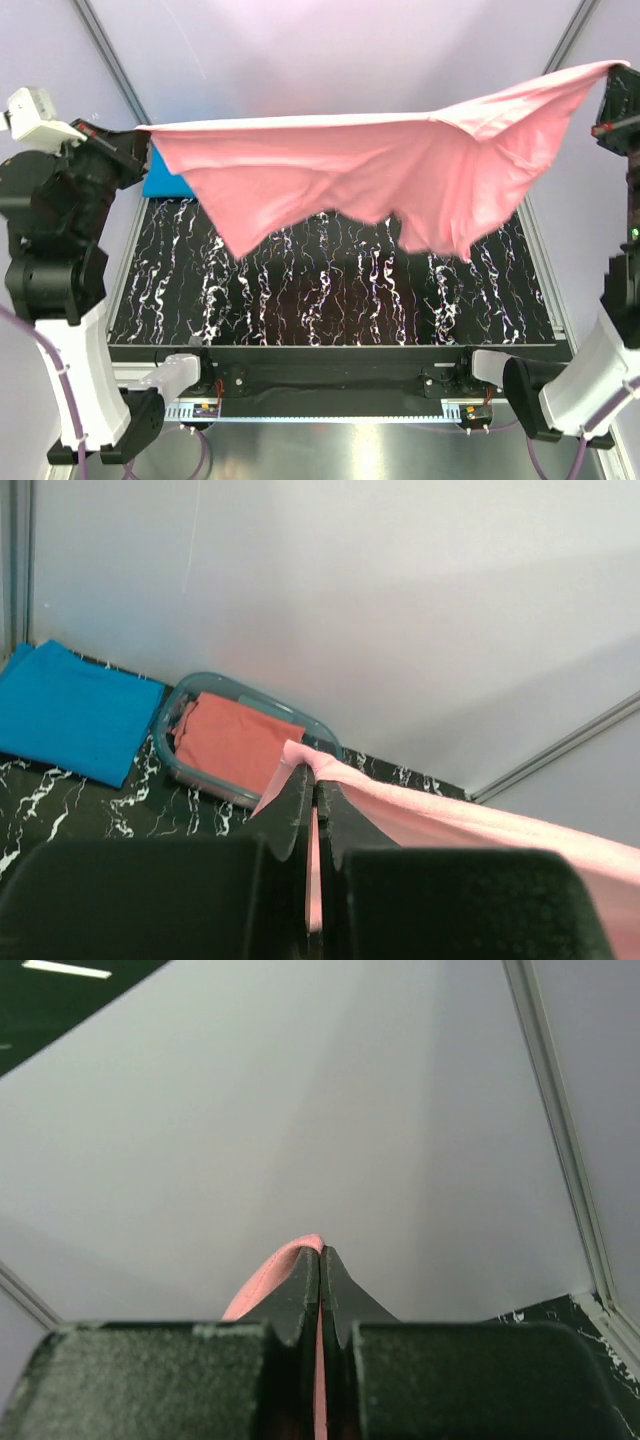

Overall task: Fold and stack the t-shirts
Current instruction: Flatten the tshirt out

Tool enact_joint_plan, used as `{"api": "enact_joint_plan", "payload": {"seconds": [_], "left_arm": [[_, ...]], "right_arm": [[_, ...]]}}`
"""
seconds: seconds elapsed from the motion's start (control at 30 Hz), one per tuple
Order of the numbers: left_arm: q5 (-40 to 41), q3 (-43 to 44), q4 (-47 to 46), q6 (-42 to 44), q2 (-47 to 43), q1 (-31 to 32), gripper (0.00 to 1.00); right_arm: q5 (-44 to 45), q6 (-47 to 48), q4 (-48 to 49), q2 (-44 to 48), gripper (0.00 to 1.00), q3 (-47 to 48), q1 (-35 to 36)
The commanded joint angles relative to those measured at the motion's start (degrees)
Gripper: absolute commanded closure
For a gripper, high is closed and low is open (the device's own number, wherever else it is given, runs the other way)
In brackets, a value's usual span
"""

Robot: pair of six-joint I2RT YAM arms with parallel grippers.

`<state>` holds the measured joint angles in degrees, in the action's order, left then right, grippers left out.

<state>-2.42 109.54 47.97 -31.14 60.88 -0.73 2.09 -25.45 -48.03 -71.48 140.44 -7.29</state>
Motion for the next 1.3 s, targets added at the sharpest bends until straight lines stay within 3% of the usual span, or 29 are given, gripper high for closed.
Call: {"api": "enact_joint_plan", "payload": {"seconds": [0.0, 0.37, 0.73, 0.97, 1.27], "left_arm": [[2.24, 1.03, 0.46, 0.46, 0.99, -0.59, 1.00], [2.68, 1.38, -2.08, -0.33, 5.21, -0.59, 1.00], [0.13, 10.44, -1.91, -0.07, 14.88, -0.59, 1.00], [0.48, 2.63, -1.56, 0.72, 8.12, -0.59, 1.00], [4.07, -4.50, 0.64, 1.78, -6.82, 2.14, 1.00]], "right_arm": [[3.27, 1.28, 1.36, -1.11, 1.00, 1.06, -0.62], [3.89, 1.63, 3.03, -5.24, 1.00, 1.50, -0.62], [3.98, 2.86, 3.91, -10.61, 1.00, 4.32, -0.62], [4.68, 3.74, 2.95, -4.64, 1.00, -1.31, -0.62], [7.31, 6.02, 0.92, 10.37, 1.00, -7.55, 1.40]]}}
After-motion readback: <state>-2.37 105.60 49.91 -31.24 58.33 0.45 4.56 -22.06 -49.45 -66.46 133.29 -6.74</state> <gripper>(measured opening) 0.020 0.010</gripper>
